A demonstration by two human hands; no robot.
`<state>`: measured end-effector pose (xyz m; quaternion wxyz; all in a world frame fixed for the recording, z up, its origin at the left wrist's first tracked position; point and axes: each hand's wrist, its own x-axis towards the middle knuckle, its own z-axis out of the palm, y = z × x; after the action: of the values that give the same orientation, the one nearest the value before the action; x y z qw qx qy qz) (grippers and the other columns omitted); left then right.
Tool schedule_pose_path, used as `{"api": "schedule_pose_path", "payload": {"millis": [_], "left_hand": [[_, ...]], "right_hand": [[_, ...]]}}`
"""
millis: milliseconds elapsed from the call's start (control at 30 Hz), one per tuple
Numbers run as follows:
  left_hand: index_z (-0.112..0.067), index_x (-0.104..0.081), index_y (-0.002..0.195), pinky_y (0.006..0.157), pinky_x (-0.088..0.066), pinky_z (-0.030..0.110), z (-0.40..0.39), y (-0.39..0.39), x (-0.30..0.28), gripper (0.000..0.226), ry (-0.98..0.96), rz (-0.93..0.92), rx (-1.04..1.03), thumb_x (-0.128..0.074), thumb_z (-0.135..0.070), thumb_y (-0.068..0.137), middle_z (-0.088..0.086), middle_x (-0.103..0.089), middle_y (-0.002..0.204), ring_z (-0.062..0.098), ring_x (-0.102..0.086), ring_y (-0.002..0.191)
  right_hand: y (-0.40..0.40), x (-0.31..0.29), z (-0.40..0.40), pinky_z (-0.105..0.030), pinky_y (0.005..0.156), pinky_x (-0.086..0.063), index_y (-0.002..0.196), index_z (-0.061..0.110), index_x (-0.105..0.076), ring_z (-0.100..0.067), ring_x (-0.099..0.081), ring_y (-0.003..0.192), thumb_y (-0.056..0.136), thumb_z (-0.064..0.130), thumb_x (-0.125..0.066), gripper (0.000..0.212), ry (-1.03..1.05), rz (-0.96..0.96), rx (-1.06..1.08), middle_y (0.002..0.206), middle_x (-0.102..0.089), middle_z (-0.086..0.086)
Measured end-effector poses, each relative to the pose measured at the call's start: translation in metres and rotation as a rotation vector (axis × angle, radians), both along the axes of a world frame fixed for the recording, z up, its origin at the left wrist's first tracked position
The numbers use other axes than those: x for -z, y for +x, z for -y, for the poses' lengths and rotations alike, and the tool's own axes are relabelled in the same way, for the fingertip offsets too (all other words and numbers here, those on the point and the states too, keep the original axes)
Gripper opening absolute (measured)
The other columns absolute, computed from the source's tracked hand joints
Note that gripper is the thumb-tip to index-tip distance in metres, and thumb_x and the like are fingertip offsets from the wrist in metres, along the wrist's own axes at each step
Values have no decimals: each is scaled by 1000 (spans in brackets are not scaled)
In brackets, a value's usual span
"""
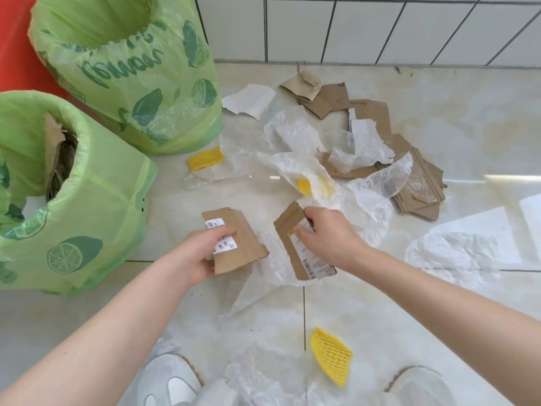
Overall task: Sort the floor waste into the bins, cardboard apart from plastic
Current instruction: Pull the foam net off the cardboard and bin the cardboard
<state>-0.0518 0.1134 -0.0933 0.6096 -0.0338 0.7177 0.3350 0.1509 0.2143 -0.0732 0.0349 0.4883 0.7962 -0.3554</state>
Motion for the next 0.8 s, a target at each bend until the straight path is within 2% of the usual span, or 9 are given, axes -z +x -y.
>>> {"api": "schedule_pose_path", "payload": {"millis": [100, 200, 300, 400, 467, 567, 633, 700, 800], "left_hand": [[-16, -62, 104, 68, -52, 38, 0, 10, -1, 15, -21, 64, -12, -61, -20, 89, 8, -68, 98, 27, -64, 79], [-14, -61, 103, 71, -53, 37, -4, 20, 1, 14, -13, 100, -70, -61, -16, 89, 8, -69, 98, 23, -64, 81], [-14, -62, 101, 72, -51, 33, -7, 28, 2, 15, 21, 100, -17, -64, -16, 87, 5, -68, 92, 19, -63, 79], [-14, -66, 97, 62, -51, 27, -8, 32, 3, 10, 94, -3, 45, -65, -14, 87, 3, -71, 85, 16, -65, 72], [-14, -68, 92, 56, -49, 24, -9, 27, 4, 7, 140, -120, 15, -68, -14, 84, 4, -72, 85, 16, -66, 69], [-14, -69, 88, 61, -48, 26, -10, 12, 3, 7, 155, -217, -15, -72, -15, 81, 3, -72, 86, 15, -65, 70], [-12, -68, 95, 64, -50, 29, -10, 7, 1, 13, 132, -179, 46, -71, -14, 82, 5, -71, 86, 18, -65, 70], [-12, -66, 102, 66, -52, 34, -10, 8, 1, 17, 73, -64, 74, -68, -13, 85, 7, -70, 88, 22, -64, 72], [-12, -62, 96, 67, -52, 39, -12, 16, 1, 9, 17, 79, -15, -64, -12, 88, 6, -69, 83, 23, -64, 74]], "right_hand": [[8, 10, 12, -31, 49, -32, 65, 18, -38, -27, -51, 66, 88, 22, -48, 26, -77, 61, -2, 65, -47, -2], [13, 18, 23, -33, 61, -42, 81, 13, -48, -33, -57, 80, 90, 24, -45, 15, -82, 113, -14, 80, -57, -7], [16, 20, 26, -33, 67, -44, 94, 9, -53, -34, -57, 86, 92, 25, -44, 18, -55, 128, -19, 86, -59, -10], [20, 18, 26, -33, 64, -44, 93, 9, -52, -34, -57, 82, 91, 25, -44, 18, -31, 140, 0, 83, -57, -9], [25, 16, 26, -33, 62, -44, 93, 9, -53, -33, -56, 78, 90, 24, -43, 18, -25, 168, 3, 80, -56, -8], [30, 11, 25, -31, 56, -40, 97, 10, -57, -31, -56, 74, 86, 20, -43, 20, -44, 223, -9, 78, -57, -8], [31, 7, 25, -30, 54, -38, 97, 10, -58, -32, -58, 75, 85, 20, -42, 23, -72, 247, -20, 79, -58, -8], [30, 4, 27, -30, 53, -37, 95, 9, -57, -31, -56, 74, 86, 23, -41, 23, -77, 276, -46, 73, -52, -5], [29, 4, 29, -29, 49, -34, 93, 9, -53, -29, -51, 70, 86, 21, -41, 19, -79, 303, -80, 68, -45, -1]]}}
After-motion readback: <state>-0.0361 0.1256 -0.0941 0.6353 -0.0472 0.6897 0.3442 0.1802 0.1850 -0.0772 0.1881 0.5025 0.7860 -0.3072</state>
